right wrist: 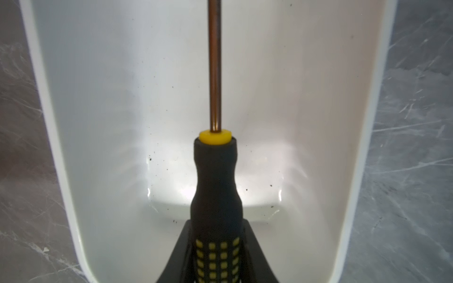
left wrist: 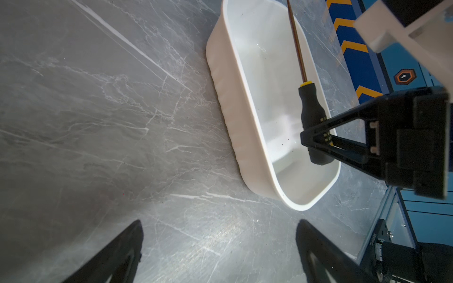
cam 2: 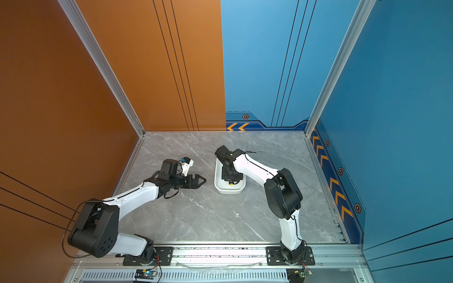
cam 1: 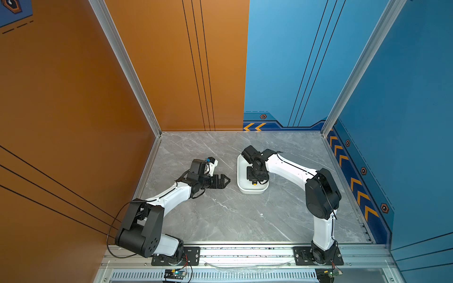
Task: Put the screwdriver in the bin
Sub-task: Place the screwdriver into the bin, then reset both arms
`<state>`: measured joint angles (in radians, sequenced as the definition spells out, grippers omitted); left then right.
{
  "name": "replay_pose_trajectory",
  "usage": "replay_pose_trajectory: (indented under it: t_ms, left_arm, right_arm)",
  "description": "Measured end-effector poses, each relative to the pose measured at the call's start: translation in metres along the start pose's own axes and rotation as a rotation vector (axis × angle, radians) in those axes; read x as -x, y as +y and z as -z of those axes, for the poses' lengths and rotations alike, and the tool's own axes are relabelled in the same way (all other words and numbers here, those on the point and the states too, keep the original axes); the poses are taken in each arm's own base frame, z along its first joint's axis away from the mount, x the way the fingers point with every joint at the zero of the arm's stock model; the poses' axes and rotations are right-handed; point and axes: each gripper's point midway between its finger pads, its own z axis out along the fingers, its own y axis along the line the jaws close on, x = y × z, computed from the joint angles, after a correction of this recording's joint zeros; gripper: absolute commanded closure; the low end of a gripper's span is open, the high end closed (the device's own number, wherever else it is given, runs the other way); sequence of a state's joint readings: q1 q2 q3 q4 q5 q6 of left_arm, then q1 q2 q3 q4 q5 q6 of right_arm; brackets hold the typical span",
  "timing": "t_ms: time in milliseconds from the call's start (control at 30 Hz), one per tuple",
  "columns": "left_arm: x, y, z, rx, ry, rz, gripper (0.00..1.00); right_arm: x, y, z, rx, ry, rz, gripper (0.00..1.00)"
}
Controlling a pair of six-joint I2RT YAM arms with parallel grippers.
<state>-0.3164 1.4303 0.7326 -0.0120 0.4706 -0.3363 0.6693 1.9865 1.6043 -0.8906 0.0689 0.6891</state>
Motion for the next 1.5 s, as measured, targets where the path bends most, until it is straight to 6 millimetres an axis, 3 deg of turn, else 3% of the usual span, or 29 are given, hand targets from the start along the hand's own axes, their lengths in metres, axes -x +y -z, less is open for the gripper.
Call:
replay_pose_trajectory:
  t_ms: [267, 400, 500, 967, 1033, 1100, 1200, 1267, 1333, 1400, 1500]
  left_arm:
    - [-0.001, 0.0, 0.0, 0.001, 0.004, 0.002, 0.02]
    - [-0.001, 0.001, 0.001, 0.005, 0.003, -0.002, 0.02]
    - [-0.001, 0.002, 0.001, 0.011, 0.001, -0.002, 0.02]
    - [-0.002, 0.006, 0.004, 0.043, 0.001, -0.001, 0.02]
    - [0.001, 0.009, 0.007, 0.062, -0.01, -0.011, 0.02]
    - [0.007, 0.014, 0.015, 0.107, -0.042, -0.036, 0.02]
    - [0.03, 0.025, 0.04, 0.214, -0.151, -0.096, 0.02]
    - [0.051, 0.035, 0.064, 0.292, -0.269, -0.136, 0.02]
    - [0.066, 0.051, 0.088, 0.365, -0.382, -0.158, 0.02]
    - [0.076, 0.078, 0.109, 0.449, -0.465, -0.142, 0.02]
    - [0.08, 0.122, 0.129, 0.556, -0.531, -0.086, 0.02]
  right_arm:
    - [0.004, 0.002, -0.022, -0.021, 0.023, -0.006, 1.0]
    - [0.002, 0.001, -0.033, -0.035, 0.042, -0.003, 0.85]
    - [-0.001, 0.0, -0.04, -0.041, 0.057, -0.002, 0.66]
    - [0.01, 0.002, -0.037, -0.005, 0.034, -0.003, 0.44]
    - [0.015, 0.004, -0.024, 0.016, 0.008, 0.007, 0.41]
    - [0.024, 0.006, 0.003, 0.057, -0.044, 0.024, 0.38]
    - [0.047, 0.0, 0.068, 0.128, -0.194, 0.065, 0.29]
    - [0.064, -0.018, 0.118, 0.163, -0.333, 0.08, 0.28]
    - [0.077, -0.05, 0.165, 0.19, -0.474, 0.061, 0.27]
    - [0.088, -0.1, 0.198, 0.182, -0.597, -0.006, 0.27]
    - [0.089, -0.18, 0.209, 0.11, -0.716, -0.128, 0.2]
